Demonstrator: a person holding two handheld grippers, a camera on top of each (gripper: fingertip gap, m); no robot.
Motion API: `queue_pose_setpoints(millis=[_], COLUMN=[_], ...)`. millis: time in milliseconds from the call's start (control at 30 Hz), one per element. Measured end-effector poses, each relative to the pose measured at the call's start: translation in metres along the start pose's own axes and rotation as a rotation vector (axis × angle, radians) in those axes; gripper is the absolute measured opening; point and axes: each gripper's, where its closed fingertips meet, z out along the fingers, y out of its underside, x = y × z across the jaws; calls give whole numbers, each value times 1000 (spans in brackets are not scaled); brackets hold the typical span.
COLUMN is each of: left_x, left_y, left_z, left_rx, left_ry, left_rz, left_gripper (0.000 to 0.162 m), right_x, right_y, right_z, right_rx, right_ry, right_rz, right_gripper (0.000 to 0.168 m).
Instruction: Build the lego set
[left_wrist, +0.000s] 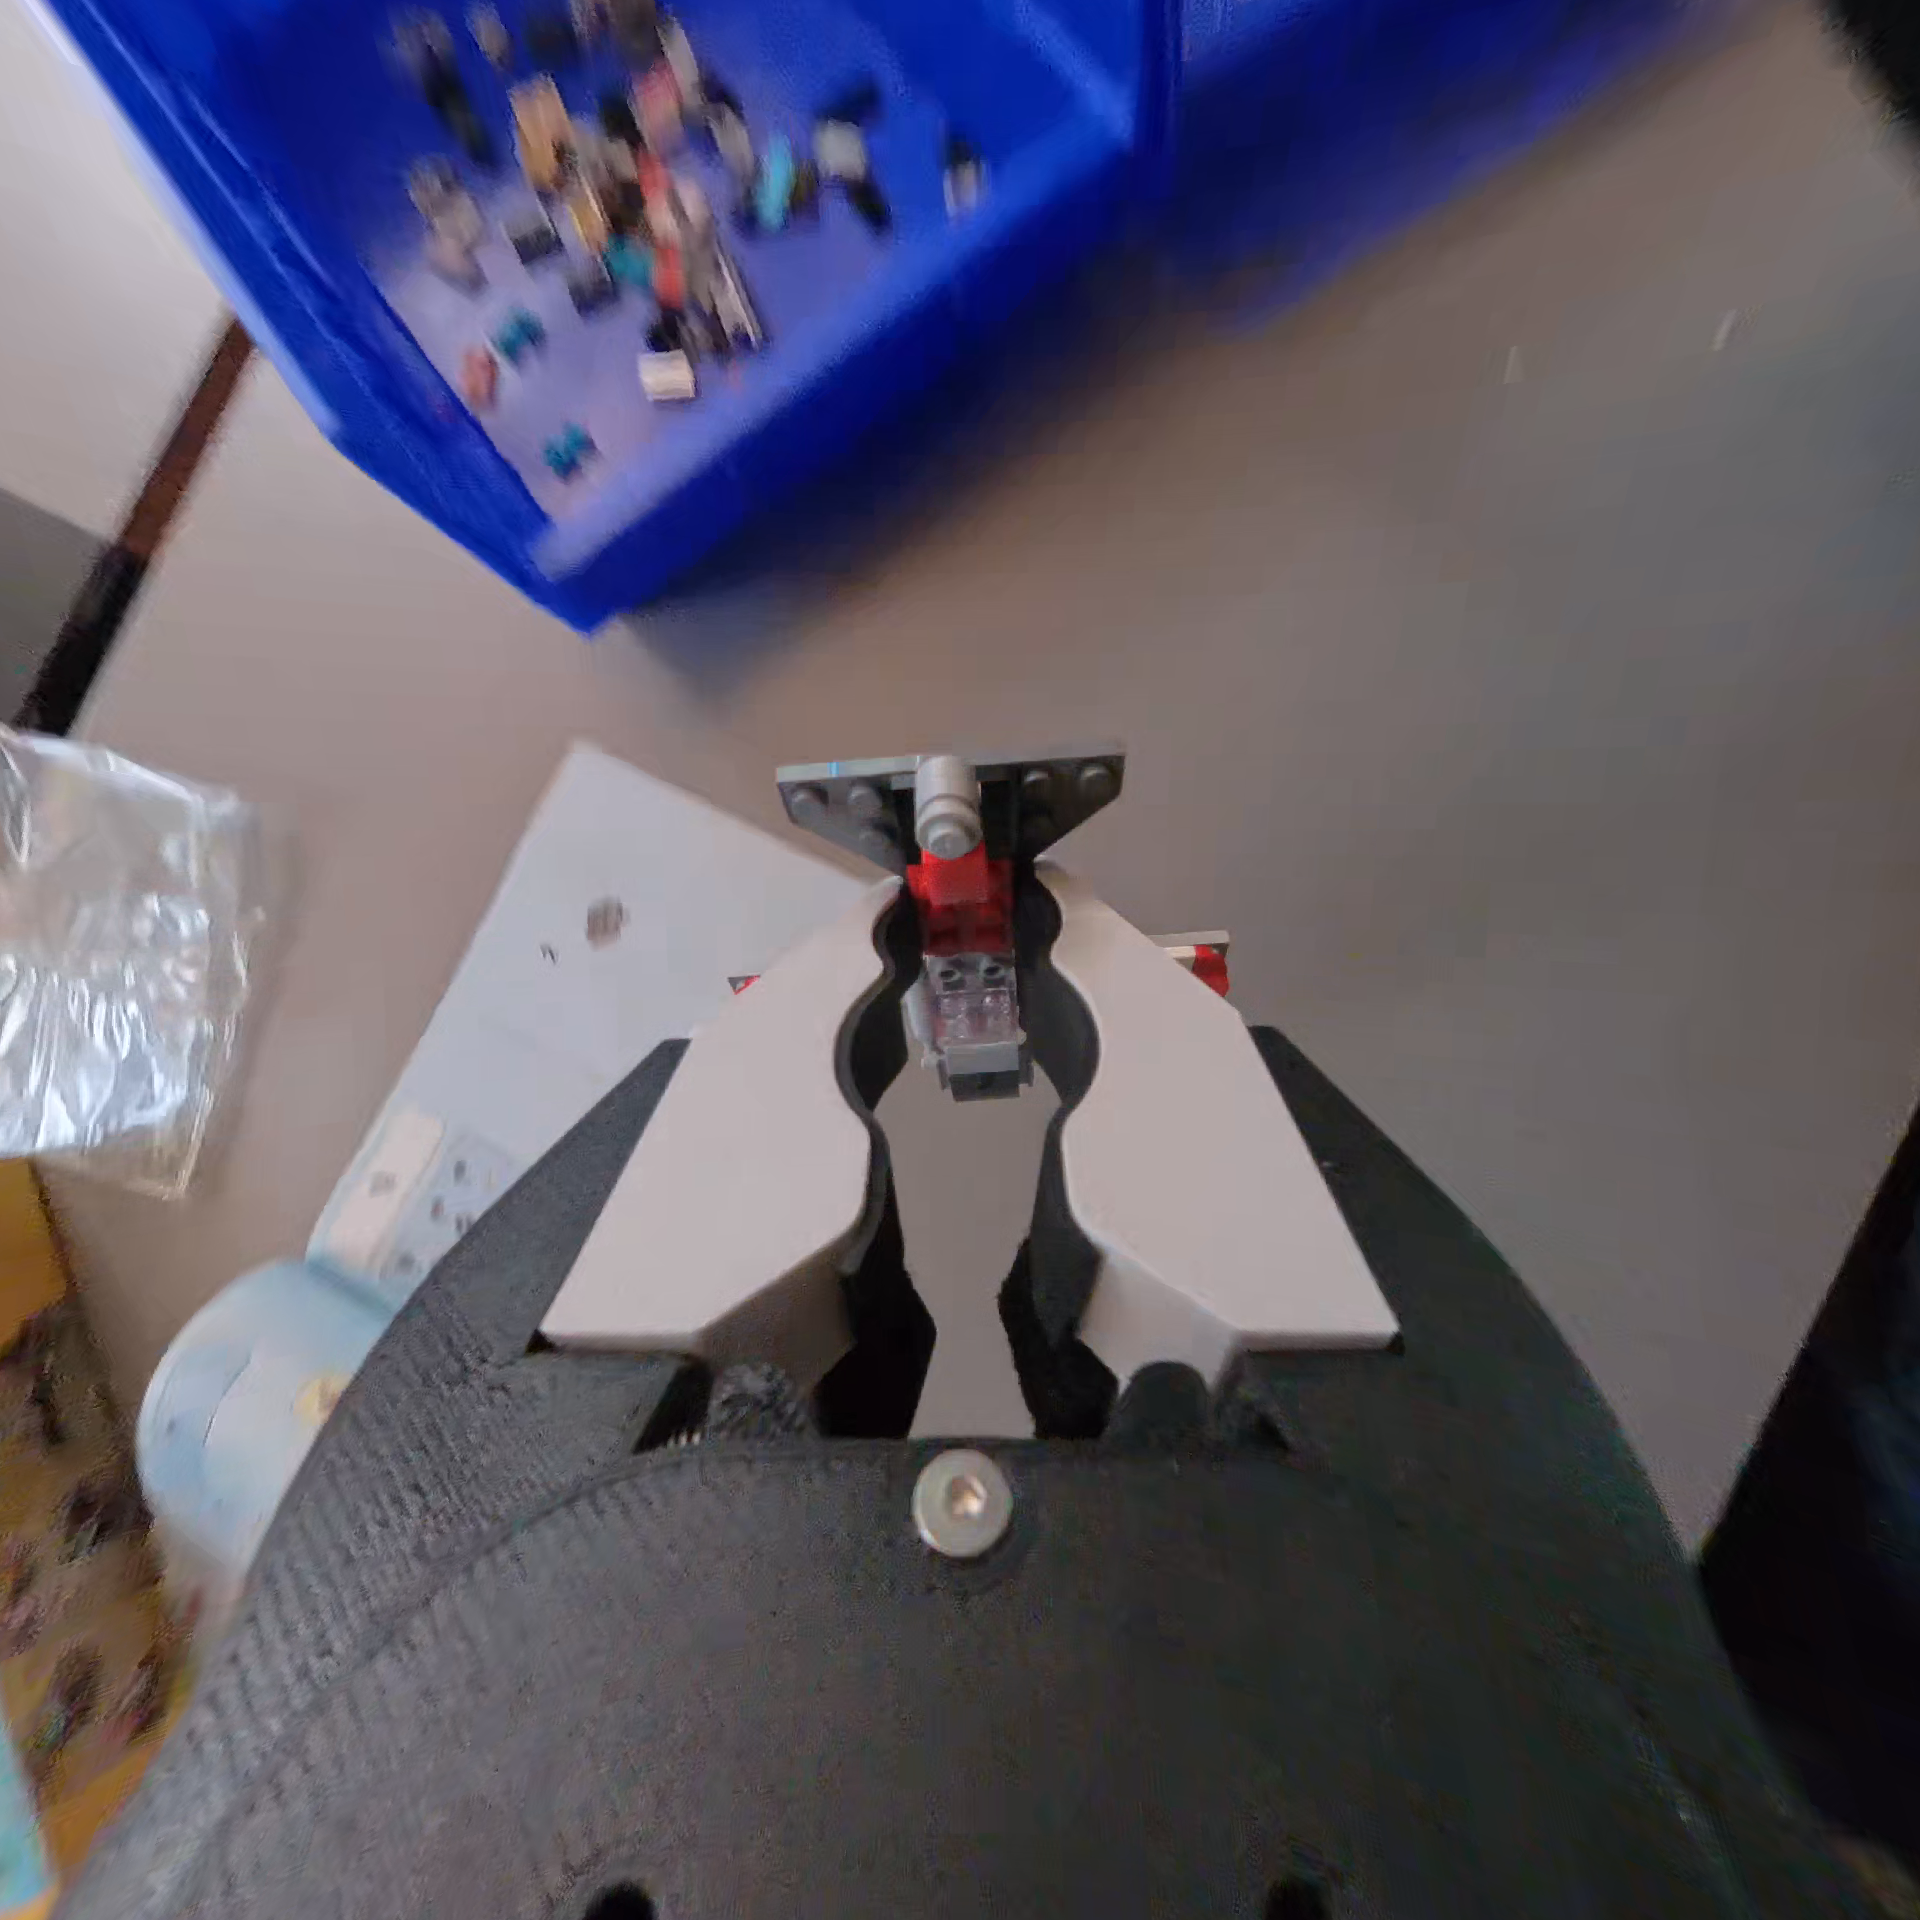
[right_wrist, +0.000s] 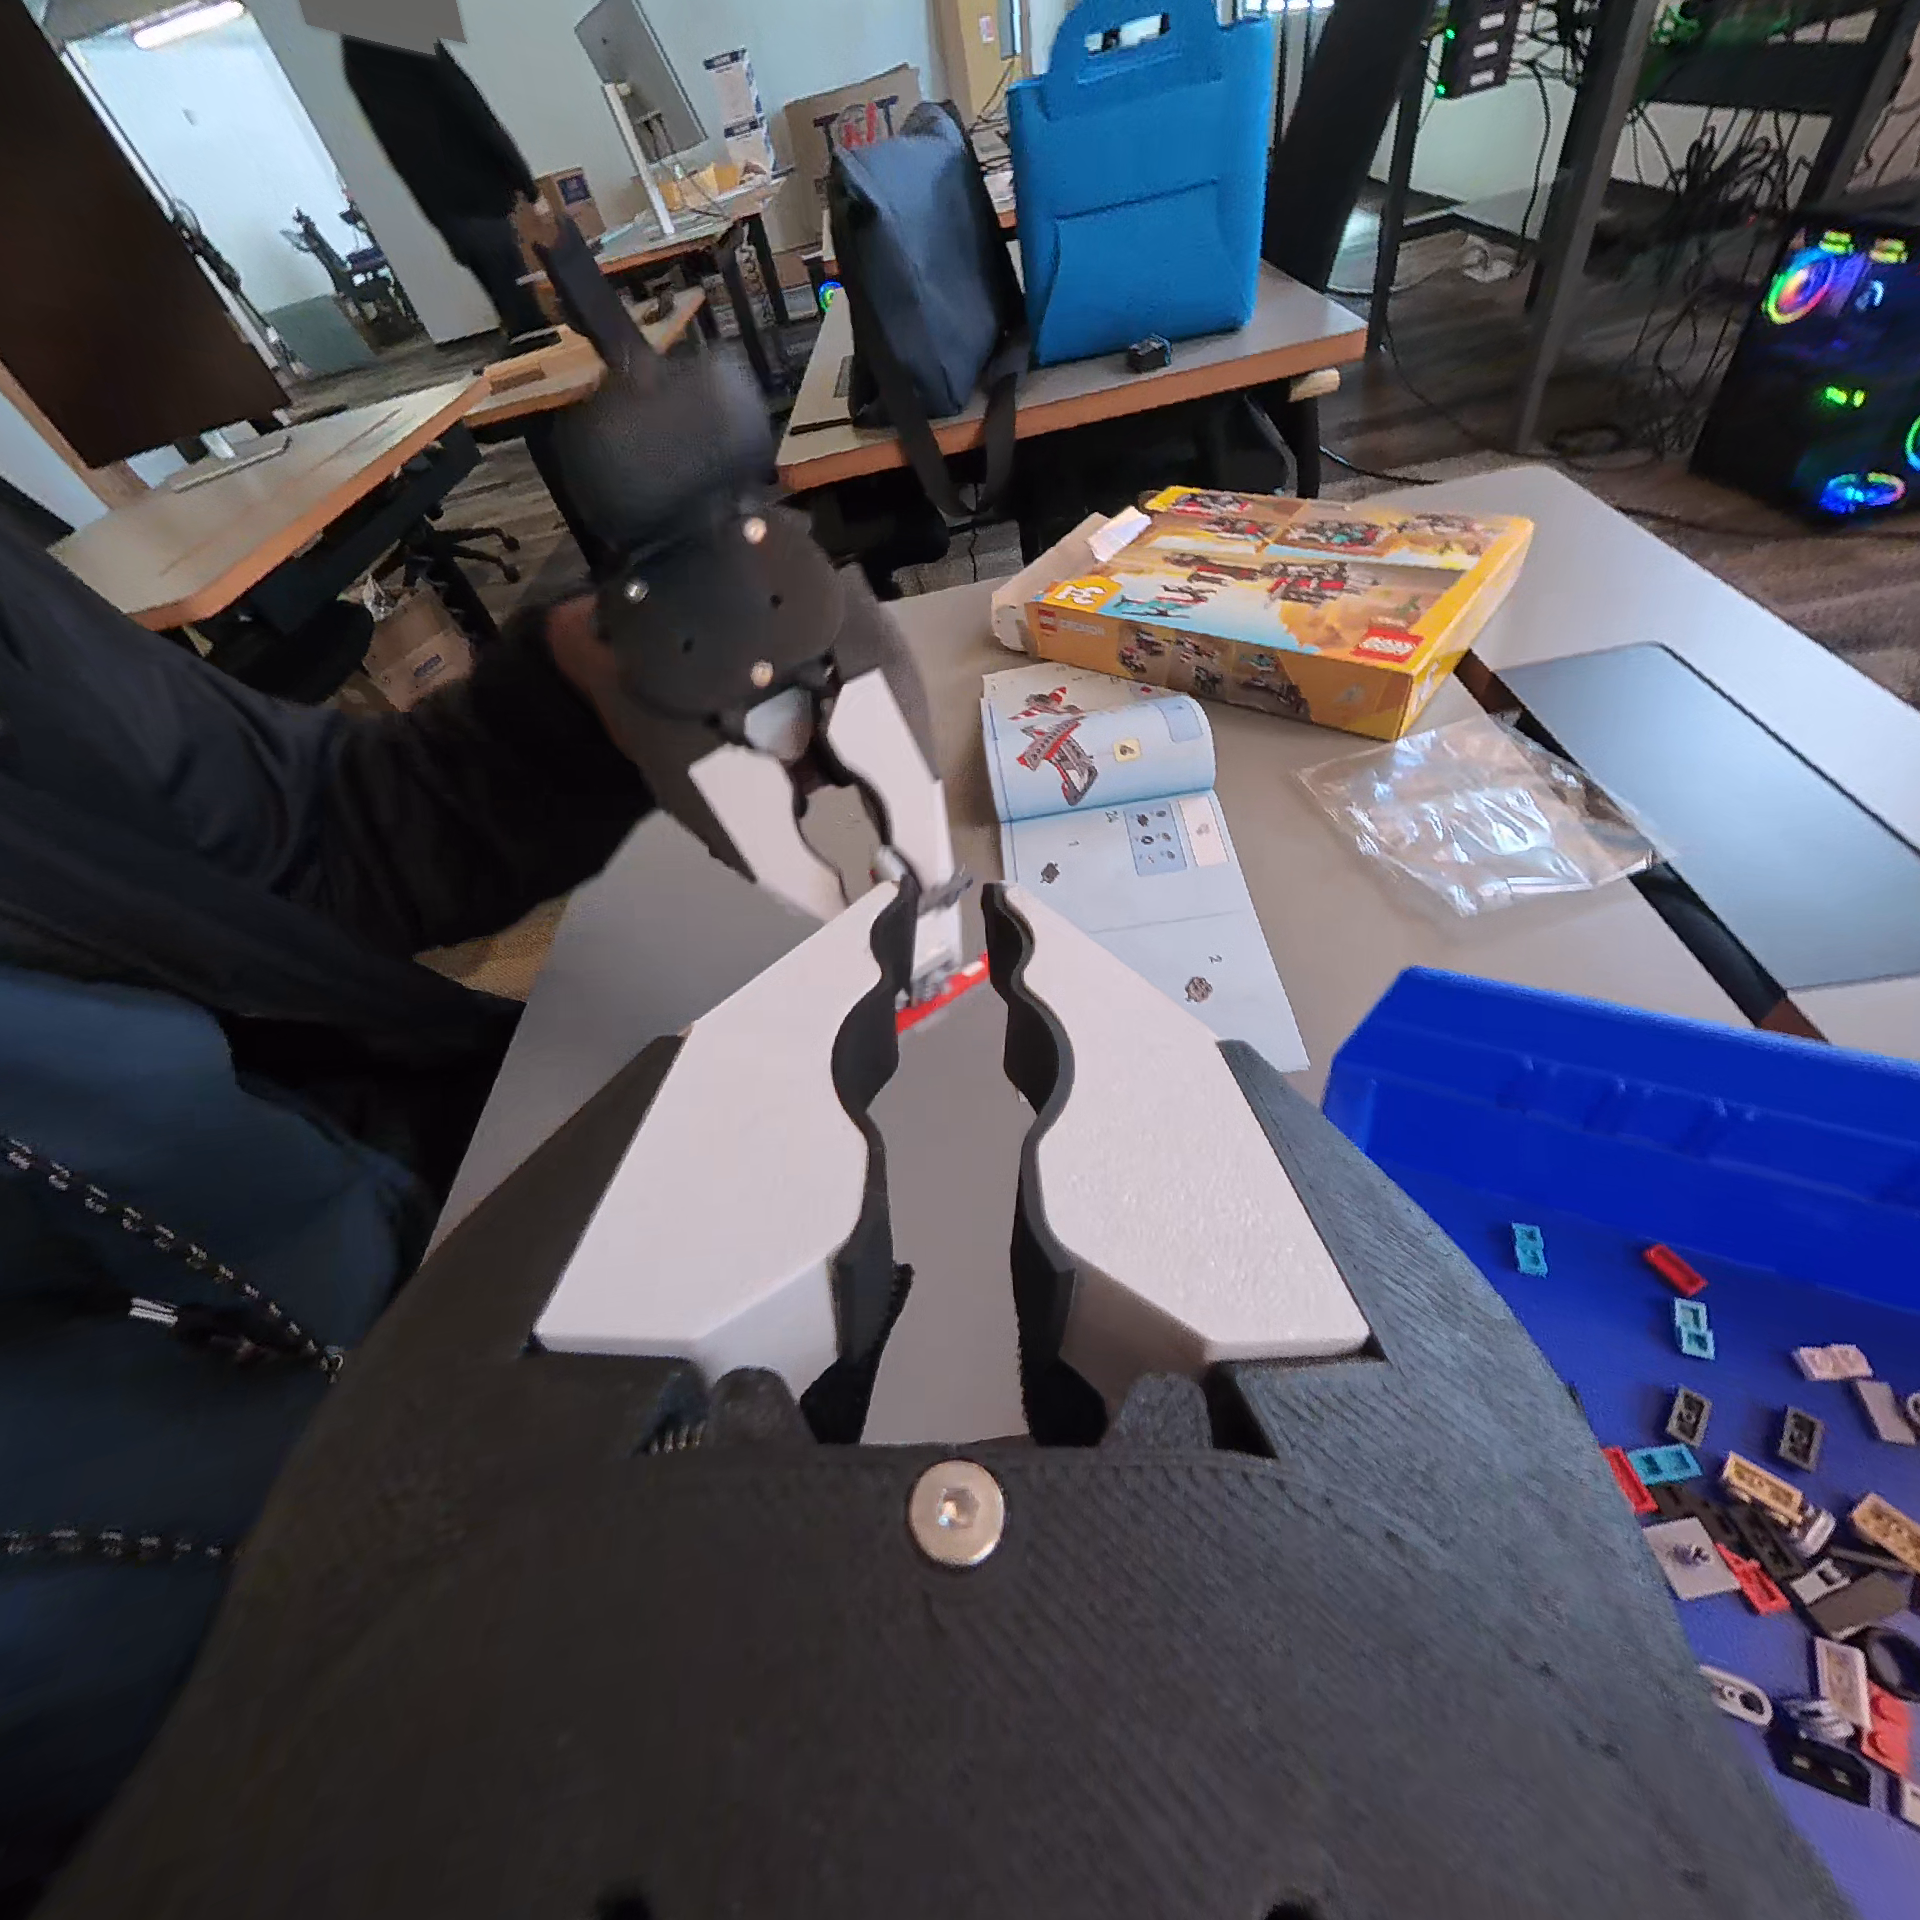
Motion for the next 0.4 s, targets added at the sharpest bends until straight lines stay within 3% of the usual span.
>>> queue_pose_setpoints(millis=[200, 400], left_x=[33, 41], left_y=[57, 77], left_z=[3, 22], left_rx=[-373, -530], left_ry=[15, -9], left_rz=[111, 168], left_gripper=[17, 17], right_x=[-17, -25], right_y=[-9, -9], right_z=[1, 0], right_rx=[-3, -18], right_ry=[-14, -24], right_rz=[-47, -69], right_gripper=[12, 10])
